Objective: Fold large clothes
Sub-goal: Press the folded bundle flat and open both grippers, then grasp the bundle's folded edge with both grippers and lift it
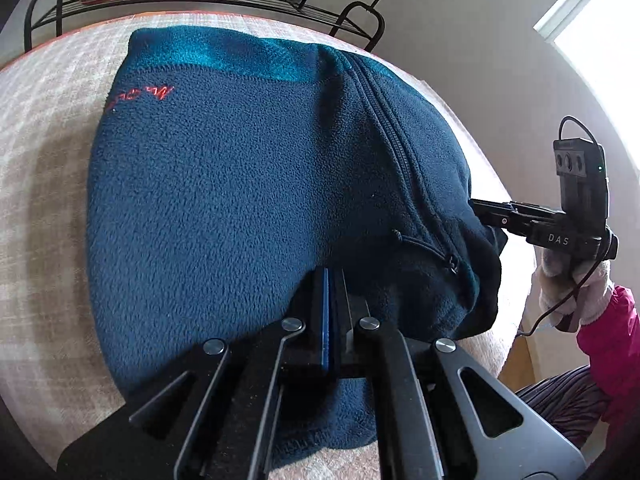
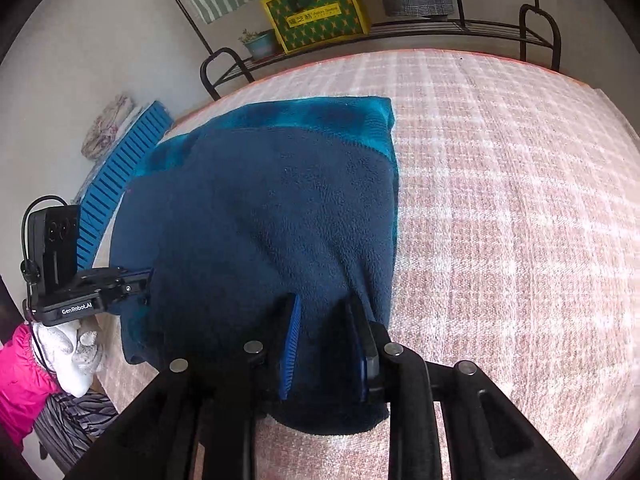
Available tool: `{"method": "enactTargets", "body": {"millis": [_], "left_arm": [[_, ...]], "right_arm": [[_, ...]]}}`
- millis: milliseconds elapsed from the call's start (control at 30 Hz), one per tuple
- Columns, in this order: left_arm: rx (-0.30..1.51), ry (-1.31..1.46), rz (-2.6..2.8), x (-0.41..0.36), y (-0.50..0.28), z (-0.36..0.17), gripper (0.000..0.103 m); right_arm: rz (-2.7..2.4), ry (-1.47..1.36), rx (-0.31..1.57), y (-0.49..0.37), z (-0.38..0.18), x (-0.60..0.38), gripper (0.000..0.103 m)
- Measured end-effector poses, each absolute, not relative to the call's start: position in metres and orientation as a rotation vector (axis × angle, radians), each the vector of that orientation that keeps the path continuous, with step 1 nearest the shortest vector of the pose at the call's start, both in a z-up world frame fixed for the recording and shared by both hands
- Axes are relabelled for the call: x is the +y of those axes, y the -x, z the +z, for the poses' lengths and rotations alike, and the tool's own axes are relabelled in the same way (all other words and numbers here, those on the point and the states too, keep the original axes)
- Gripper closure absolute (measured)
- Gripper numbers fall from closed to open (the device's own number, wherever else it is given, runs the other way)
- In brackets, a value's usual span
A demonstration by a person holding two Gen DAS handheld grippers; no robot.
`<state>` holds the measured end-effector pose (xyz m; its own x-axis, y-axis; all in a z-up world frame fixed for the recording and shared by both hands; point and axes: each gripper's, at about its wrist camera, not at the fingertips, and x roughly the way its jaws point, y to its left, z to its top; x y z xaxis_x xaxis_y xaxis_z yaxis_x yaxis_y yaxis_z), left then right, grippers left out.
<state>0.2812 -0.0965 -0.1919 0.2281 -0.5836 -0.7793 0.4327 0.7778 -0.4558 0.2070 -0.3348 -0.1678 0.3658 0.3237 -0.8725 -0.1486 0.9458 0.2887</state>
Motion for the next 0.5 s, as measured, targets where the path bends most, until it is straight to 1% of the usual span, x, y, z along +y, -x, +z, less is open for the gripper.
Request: {"method": "enactTargets", "body": {"millis": [133,167,200,233,267,300,333,367,400,467,500], "left_arm": [[1.134,0.134,-0.687,-0.081,-0.265,-0.174,0.099],[1.126,0.161,-0.682,-0.074,-0.264,-0.166,0.099],[1.11,0.196,-0.666,-0.064,-0.262,-0.158,0.096],[1.091,0.237,-0.652,-0.056,-0.261,-0.15,0.092],[1.069,0.284,-0.638,-0.045,-0.262,-0.142,0.079],[1.046,0.326,-0.615,-0.034,-0.264,-0.136,0.068],[1.016,0.37,-0.588,-0.024,-0.267,-0.129,0.067],[0.988,0.404,-0.578,-0.017,-0.27,-0.123,0.067],[0.961,0.424,-0.574,-0.012,-0.276,-0.118,0.067],[0.931,0.432,-0.571,-0.008,-0.286,-0.115,0.067],[0.944,0.414,-0.575,-0.01,-0.292,-0.12,0.067]], "right_arm": [[0.291,-0.106,1.159,-0.195,-0.152,-0.337,0.082],[0.282,-0.12,1.137,-0.191,-0.145,-0.342,0.081],[0.27,-0.132,1.11,-0.186,-0.137,-0.347,0.078],[0.261,-0.144,1.07,-0.182,-0.129,-0.352,0.073],[0.256,-0.159,1.021,-0.177,-0.122,-0.357,0.069],[0.255,-0.18,0.973,-0.175,-0.115,-0.36,0.058],[0.249,-0.202,0.925,-0.172,-0.109,-0.364,0.049],[0.23,-0.227,0.888,-0.171,-0.105,-0.367,0.048],[0.22,-0.256,0.866,-0.172,-0.102,-0.369,0.049],[0.245,-0.288,0.872,-0.18,-0.101,-0.366,0.055],[0.266,-0.278,0.889,-0.187,-0.1,-0.359,0.062]]}}
